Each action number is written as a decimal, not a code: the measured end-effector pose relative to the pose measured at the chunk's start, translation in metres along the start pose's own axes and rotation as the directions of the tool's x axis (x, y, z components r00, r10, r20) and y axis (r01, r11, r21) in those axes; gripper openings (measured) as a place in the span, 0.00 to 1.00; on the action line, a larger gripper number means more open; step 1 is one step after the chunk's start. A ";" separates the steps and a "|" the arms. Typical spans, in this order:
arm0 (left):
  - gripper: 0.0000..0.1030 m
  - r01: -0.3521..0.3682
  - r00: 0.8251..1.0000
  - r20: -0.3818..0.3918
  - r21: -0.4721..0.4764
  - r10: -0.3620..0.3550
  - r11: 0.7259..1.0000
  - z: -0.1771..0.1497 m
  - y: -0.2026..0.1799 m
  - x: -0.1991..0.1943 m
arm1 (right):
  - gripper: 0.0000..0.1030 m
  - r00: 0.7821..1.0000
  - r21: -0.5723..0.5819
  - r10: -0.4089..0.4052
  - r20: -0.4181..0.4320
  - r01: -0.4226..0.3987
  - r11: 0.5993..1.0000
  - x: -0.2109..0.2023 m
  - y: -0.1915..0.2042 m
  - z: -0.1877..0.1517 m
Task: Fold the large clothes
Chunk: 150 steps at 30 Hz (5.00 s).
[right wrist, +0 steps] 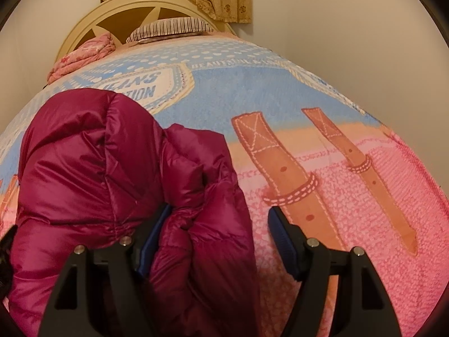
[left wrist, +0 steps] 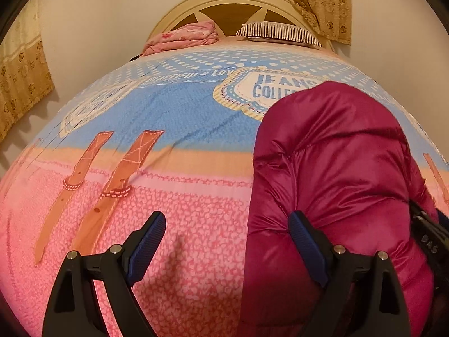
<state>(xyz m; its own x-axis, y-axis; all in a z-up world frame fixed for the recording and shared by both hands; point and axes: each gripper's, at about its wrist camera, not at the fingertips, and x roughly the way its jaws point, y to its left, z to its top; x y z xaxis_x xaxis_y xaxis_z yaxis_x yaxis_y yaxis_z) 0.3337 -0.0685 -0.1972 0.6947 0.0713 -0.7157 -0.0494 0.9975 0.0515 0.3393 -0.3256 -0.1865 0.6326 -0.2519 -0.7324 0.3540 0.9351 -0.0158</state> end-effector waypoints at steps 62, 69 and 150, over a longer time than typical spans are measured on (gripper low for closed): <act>0.06 0.136 0.988 0.044 0.217 -0.149 0.967 -0.027 -0.041 -0.043 | 0.25 0.958 0.023 0.284 0.033 -0.284 0.958 -0.026 -0.014 -0.038; 0.04 0.122 0.986 0.088 0.200 -0.142 0.972 -0.022 -0.025 -0.069 | 0.21 0.949 0.017 0.306 0.068 -0.308 0.951 -0.041 -0.011 -0.039; 0.03 -0.160 0.982 0.062 -0.244 0.180 0.956 -0.059 0.309 -0.095 | 0.20 0.795 -0.419 0.596 -0.113 -0.582 0.697 -0.099 0.279 -0.075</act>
<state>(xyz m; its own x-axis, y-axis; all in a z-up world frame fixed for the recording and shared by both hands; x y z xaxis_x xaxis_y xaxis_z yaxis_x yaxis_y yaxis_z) 0.2099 0.2330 -0.1546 0.7175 0.2499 -0.6502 -0.3336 0.9427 -0.0057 0.3235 -0.0213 -0.1695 0.6358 0.3856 -0.6687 -0.4104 0.9026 0.1302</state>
